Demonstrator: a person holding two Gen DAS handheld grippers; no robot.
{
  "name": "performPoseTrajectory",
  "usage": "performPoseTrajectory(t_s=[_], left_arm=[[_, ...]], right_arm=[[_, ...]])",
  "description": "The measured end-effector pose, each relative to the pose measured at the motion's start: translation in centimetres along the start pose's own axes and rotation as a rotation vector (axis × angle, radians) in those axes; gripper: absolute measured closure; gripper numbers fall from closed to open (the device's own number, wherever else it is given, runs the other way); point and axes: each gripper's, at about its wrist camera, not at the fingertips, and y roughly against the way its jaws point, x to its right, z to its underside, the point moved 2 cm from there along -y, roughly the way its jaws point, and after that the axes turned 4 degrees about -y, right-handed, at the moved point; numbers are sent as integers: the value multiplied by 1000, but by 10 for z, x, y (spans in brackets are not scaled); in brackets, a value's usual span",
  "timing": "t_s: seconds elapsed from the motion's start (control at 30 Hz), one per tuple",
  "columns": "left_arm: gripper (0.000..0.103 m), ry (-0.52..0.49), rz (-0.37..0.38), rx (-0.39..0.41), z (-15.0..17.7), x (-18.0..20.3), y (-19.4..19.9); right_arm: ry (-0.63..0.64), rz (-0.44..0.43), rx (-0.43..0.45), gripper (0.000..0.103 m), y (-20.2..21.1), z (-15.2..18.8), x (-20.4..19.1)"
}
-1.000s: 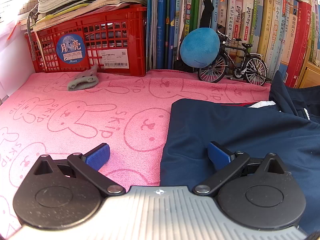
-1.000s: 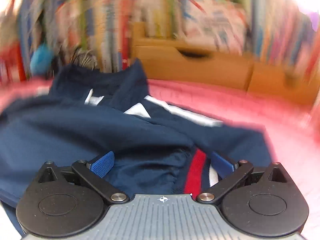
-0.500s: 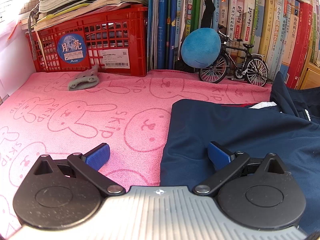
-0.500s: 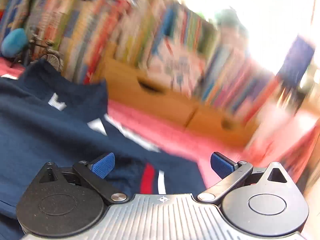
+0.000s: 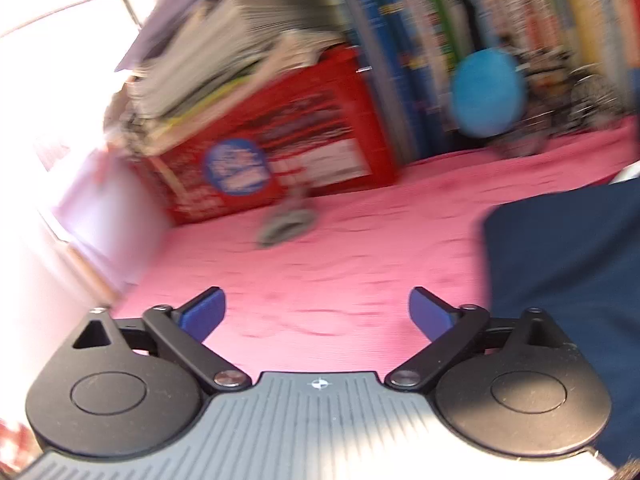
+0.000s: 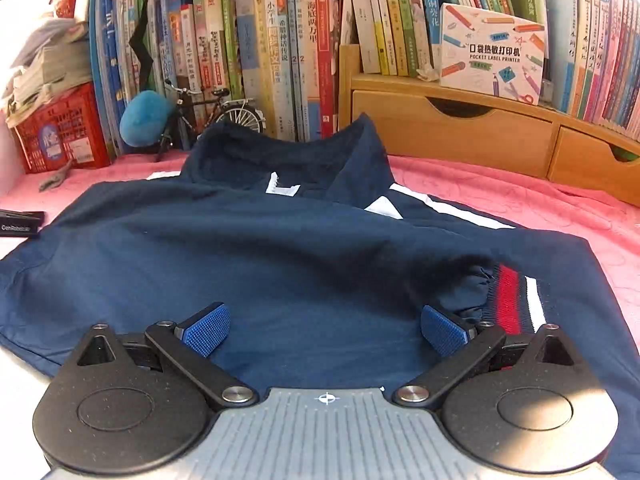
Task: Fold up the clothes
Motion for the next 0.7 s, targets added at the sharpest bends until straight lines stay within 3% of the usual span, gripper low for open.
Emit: performPoseTrajectory(t_s=[0.07, 0.13, 0.23, 0.3, 0.4, 0.47, 0.57, 0.63, 0.7], left_arm=[[9, 61, 42, 44, -2, -20, 4], [9, 108, 186, 115, -5, -25, 18], [9, 103, 389, 156, -10, -1, 36], [9, 42, 448, 133, -10, 24, 35], [6, -58, 328, 123, 3, 43, 20], [6, -39, 243, 86, 9, 35, 7], [17, -5, 73, 33, 16, 4, 2], [19, 60, 90, 95, 23, -18, 20], [18, 139, 223, 173, 31, -33, 51]], right_arm=[[19, 4, 11, 0, 1, 1, -8], [30, -26, 16, 0, 0, 1, -15], [60, -45, 30, 0, -1, 0, -26], [99, -57, 38, 0, 4, 1, -36], [176, -46, 26, 0, 10, 1, -41], [197, -2, 16, 0, 11, 2, -30], [138, 176, 20, 0, 12, 4, 1], [78, 245, 42, 0, 24, 7, 9], [35, 177, 77, 0, 42, 13, 9]])
